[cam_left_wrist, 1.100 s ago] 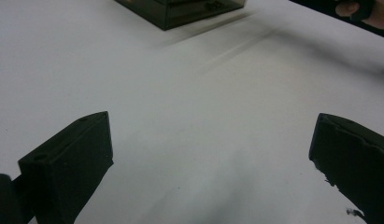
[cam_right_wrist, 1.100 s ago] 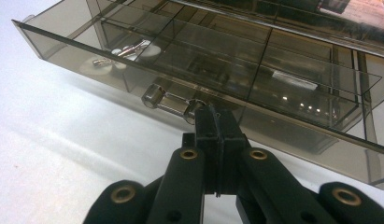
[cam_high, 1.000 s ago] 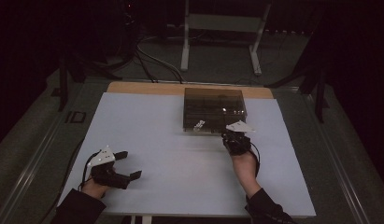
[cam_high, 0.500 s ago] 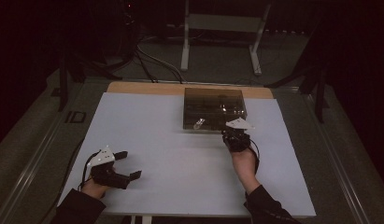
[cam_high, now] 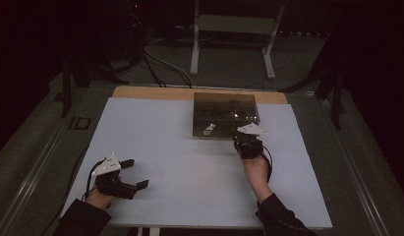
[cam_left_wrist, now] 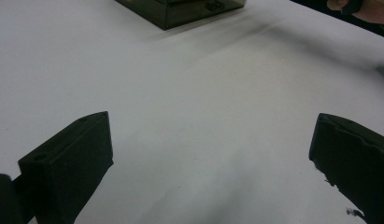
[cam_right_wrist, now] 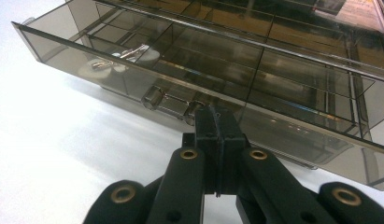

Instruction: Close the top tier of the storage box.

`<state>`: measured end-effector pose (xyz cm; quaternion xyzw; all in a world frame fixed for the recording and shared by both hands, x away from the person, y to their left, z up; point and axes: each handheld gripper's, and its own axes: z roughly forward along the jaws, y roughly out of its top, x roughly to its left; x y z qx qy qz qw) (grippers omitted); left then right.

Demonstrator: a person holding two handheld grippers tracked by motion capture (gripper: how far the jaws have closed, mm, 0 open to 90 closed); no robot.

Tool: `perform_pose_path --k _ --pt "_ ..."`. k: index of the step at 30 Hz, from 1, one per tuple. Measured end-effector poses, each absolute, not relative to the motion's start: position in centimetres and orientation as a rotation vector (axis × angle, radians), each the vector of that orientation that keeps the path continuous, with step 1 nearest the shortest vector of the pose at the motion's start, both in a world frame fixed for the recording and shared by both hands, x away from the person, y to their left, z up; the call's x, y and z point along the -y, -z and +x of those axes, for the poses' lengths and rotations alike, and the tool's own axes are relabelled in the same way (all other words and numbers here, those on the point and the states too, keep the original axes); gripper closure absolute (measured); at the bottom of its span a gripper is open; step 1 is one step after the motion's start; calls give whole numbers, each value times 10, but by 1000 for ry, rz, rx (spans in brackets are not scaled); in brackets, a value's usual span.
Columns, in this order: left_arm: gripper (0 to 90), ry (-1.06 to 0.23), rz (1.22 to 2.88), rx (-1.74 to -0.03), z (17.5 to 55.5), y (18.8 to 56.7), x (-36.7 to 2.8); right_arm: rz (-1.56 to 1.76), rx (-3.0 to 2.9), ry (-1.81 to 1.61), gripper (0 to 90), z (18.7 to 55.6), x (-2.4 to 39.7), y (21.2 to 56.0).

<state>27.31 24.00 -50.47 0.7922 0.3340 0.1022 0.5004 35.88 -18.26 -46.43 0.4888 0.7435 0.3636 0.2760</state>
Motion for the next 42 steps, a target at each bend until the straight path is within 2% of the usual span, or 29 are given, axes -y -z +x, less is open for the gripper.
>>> perform_pose_path --k 42 --pt "10 -249 1913 -806 273 504 -240 1344 -1978 -950 899 380 181 469"
